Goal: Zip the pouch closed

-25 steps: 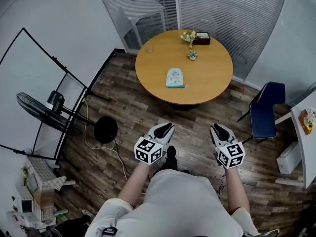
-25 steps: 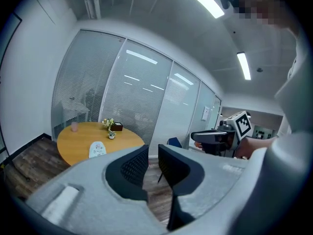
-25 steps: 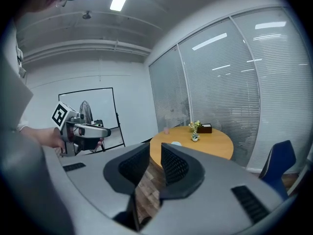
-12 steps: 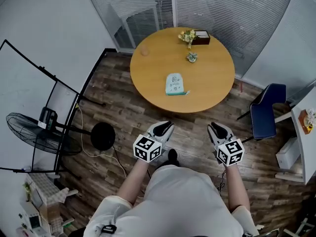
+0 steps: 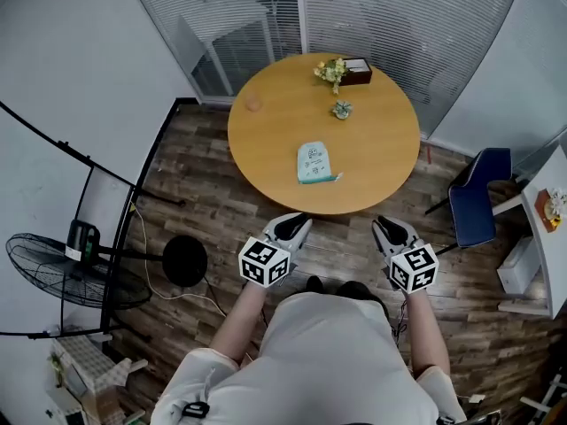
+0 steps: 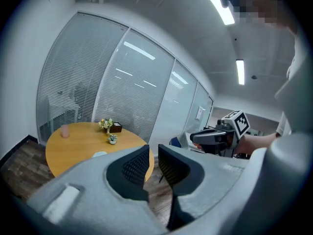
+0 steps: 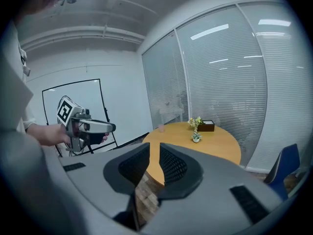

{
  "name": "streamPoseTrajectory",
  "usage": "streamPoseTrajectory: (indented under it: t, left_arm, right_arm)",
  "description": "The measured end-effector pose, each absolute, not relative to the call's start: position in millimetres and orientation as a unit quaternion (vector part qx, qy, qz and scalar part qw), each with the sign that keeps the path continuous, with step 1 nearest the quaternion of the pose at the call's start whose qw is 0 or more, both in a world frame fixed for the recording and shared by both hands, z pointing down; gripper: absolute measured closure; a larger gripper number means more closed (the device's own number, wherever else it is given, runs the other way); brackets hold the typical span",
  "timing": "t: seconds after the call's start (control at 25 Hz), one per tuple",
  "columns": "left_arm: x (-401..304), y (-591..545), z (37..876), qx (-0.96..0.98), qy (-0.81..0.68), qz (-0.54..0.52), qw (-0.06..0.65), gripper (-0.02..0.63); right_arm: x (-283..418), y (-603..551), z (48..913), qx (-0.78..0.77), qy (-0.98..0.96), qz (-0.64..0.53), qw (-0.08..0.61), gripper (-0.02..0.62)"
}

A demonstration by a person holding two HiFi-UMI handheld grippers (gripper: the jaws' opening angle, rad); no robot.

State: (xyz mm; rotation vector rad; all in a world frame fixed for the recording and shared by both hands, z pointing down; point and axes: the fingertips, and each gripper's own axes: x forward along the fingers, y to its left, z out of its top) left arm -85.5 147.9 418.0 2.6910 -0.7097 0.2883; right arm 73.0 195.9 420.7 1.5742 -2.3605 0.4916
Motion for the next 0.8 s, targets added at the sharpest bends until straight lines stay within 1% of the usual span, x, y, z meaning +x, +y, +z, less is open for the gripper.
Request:
streamPoseTrajectory:
  t: [0.4, 0.8]
  left_arm:
    - [-83, 107, 431, 0.940, -0.263, 0.109, 0.189, 0.543]
    - [-52, 27, 436, 0.925, -0.308, 0.090, 0.202, 0.543]
  right_arm:
    - [85, 151, 432, 0.536, -0.813, 0.179, 0.138, 0.537]
    - [116, 52, 449, 0.489, -0.838, 0.184, 0.156, 0.535]
